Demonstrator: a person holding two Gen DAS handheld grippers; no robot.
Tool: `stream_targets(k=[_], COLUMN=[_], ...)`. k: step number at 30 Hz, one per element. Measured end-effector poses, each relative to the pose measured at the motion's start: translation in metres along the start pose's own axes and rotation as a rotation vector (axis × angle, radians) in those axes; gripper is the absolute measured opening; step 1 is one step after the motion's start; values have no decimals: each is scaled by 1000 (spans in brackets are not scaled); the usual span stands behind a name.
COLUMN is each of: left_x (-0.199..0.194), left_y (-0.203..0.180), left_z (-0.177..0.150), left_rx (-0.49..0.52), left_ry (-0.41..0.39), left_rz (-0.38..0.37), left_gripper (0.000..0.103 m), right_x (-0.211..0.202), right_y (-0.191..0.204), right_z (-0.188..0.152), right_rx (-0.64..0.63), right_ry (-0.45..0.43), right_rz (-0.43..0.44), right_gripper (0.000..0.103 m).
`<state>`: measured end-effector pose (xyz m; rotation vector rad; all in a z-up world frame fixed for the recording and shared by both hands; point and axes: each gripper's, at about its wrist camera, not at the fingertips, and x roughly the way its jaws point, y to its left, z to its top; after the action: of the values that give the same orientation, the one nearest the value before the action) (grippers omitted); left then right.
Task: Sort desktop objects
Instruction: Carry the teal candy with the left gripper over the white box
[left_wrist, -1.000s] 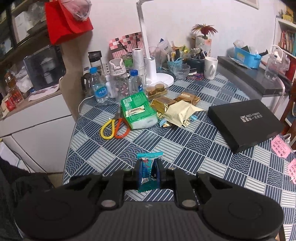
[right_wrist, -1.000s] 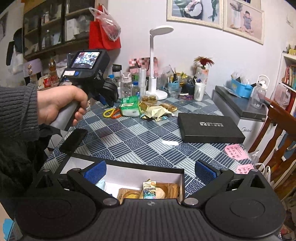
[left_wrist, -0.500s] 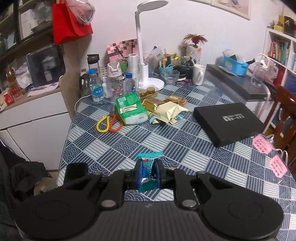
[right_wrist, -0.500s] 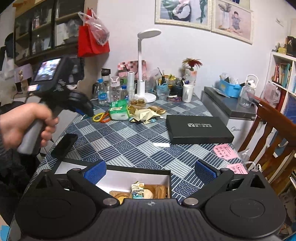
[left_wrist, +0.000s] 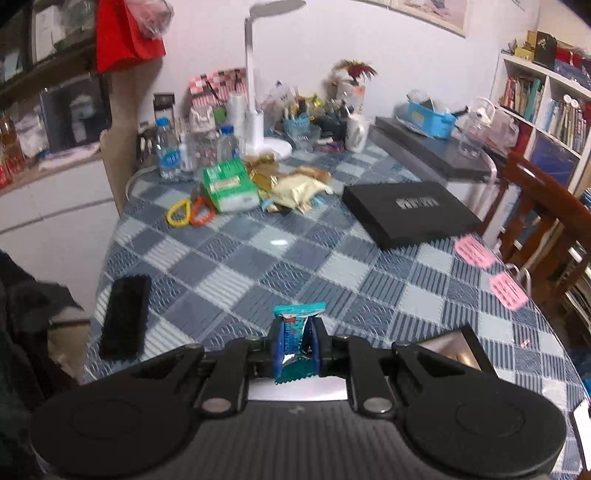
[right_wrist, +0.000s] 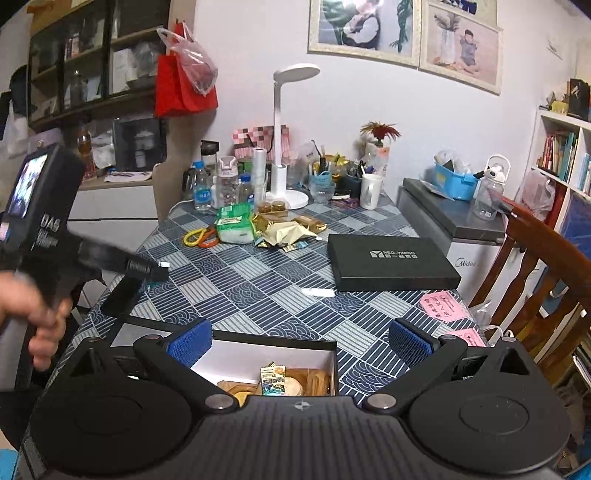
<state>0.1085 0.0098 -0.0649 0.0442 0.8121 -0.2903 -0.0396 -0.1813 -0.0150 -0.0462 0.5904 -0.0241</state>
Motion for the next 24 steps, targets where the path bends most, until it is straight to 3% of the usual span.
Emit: stream_targets(k=[12,24], left_x=[12,50], left_y=[-9,-24], left_z=[-43,-66], left_rx=[-32,-65], left_ry=[91,195], left_rz=[-35,-56], left_gripper=[16,16], right_x=[-5,-5], right_y=[3,-4], right_z=[0,-5], right_rx=[-11,5], right_ry=[2,15], right_rz=[-7,-23], right_gripper=[103,103])
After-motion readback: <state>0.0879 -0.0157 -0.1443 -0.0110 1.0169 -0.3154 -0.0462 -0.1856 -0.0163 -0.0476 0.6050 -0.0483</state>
